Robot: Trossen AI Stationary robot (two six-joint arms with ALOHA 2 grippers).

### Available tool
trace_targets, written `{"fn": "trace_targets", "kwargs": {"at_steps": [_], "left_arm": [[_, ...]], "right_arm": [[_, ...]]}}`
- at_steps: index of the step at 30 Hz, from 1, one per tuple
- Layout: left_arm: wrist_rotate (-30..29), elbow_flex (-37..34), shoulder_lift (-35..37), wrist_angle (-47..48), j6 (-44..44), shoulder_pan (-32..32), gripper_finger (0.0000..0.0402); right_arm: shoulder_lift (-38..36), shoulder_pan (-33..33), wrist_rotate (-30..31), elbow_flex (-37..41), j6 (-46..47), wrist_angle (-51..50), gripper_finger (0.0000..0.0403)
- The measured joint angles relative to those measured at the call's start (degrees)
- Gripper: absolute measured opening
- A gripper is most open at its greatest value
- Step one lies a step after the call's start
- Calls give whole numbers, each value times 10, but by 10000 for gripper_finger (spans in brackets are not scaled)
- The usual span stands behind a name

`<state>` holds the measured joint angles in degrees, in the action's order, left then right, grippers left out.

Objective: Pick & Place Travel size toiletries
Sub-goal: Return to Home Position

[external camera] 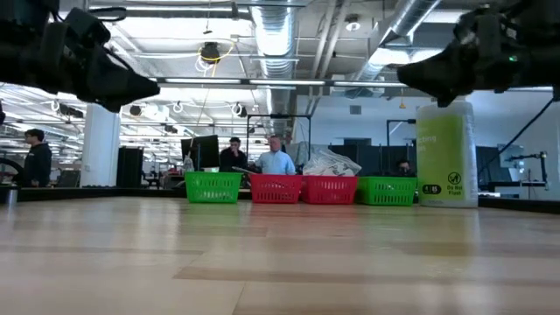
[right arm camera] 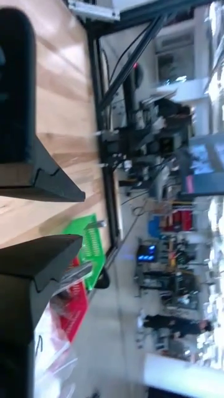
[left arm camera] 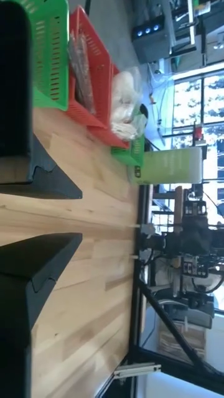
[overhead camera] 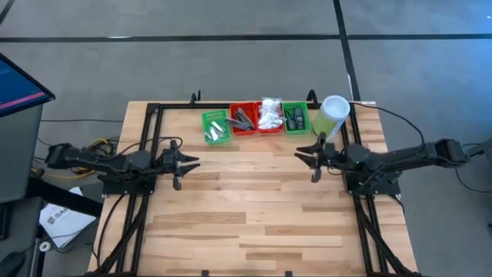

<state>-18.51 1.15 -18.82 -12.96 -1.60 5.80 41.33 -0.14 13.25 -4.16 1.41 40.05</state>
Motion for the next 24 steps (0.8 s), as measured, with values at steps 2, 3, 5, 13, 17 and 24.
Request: {"fn": "trace_targets", "kwargs": {"at_steps": [2,3,5,13,17,24], "left_arm": [[12,-3,7,1,2,-11,90],[20,-3,11,-1,6,-17,90],[38,-3,24,-1,10,-32,90],[117,-2,97,47,11,-99,90],[149,-2,145,118,-6,-122,90],[194,-5,188,124,14,-110,90]], "right_arm": [[-13,0,-12,16,-8,25,87],[-21,0,-14,25,-16,38,87],[-41,0,-16,37,-27,43,87],[-140,-4,-15,37,-49,-53,87],[-215,-10,-14,37,-48,-121,87],[-361,-12,0,38,-48,-243,87]]}}
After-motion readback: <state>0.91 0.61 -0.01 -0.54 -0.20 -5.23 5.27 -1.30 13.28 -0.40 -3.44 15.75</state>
